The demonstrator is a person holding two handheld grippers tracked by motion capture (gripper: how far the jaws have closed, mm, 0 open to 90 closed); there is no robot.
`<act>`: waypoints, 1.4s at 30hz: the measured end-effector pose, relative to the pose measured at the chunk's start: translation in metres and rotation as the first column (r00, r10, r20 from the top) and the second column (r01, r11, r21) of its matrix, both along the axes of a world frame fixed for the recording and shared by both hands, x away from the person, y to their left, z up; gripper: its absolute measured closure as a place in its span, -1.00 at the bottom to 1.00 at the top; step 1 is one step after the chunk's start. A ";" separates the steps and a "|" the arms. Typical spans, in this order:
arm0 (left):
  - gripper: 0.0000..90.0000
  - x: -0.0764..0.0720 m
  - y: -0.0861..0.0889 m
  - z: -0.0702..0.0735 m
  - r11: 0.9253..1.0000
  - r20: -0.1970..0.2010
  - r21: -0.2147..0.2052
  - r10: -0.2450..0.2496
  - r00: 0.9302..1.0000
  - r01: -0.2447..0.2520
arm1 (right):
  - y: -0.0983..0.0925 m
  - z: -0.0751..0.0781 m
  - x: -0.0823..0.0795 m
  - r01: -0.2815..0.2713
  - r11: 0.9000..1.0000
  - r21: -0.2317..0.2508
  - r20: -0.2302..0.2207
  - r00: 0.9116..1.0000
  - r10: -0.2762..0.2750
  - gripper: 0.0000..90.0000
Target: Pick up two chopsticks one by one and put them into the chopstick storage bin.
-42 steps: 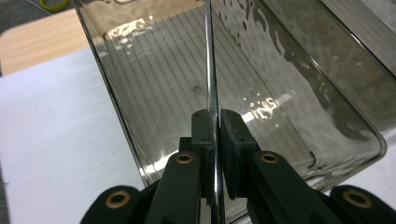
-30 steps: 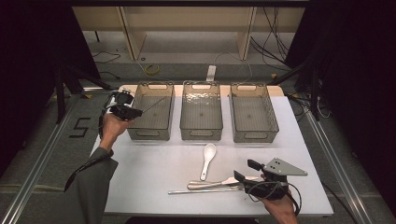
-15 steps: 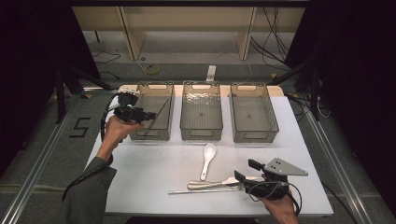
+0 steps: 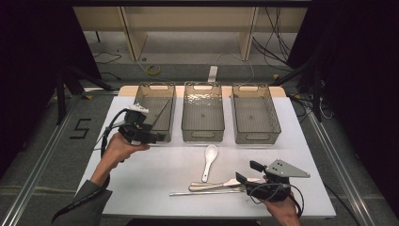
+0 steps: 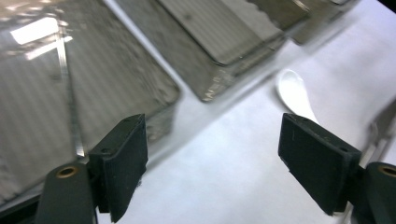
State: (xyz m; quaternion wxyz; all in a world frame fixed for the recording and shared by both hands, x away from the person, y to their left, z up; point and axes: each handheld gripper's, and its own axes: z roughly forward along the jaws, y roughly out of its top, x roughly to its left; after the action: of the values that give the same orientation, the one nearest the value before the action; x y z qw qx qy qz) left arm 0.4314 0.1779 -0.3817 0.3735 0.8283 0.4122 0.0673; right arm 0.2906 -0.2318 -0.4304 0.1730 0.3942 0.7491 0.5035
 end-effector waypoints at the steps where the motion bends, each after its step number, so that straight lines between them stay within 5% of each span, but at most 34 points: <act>1: -0.49 -0.003 -0.003 -0.001 1.000 -0.002 0.014 -0.014 1.000 0.014 | 0.000 0.000 0.000 -0.001 1.000 0.001 0.001 1.000 0.001 -0.30; 12: -0.51 -0.028 -0.028 -0.013 0.989 -0.035 0.089 -0.119 0.992 0.122 | -0.001 0.000 -0.001 -0.003 1.000 -0.003 0.000 1.000 0.003 -0.30; 25: -0.51 -0.051 -0.054 -0.029 0.971 -0.057 0.127 -0.196 0.979 0.202 | -0.001 0.001 -0.001 0.000 1.000 -0.002 0.003 1.000 0.000 -0.31; 42: -0.51 -0.071 -0.078 -0.048 0.923 -0.112 0.203 -0.309 0.945 0.326 | -0.001 0.001 -0.002 0.012 1.000 -0.005 0.006 1.000 -0.012 -0.39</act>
State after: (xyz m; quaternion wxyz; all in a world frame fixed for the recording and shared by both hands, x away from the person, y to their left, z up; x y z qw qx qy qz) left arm 0.3599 0.0995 -0.4294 0.2697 0.9221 0.2770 0.0188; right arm 0.2885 -0.2326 -0.4295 0.1792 0.3966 0.7475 0.5018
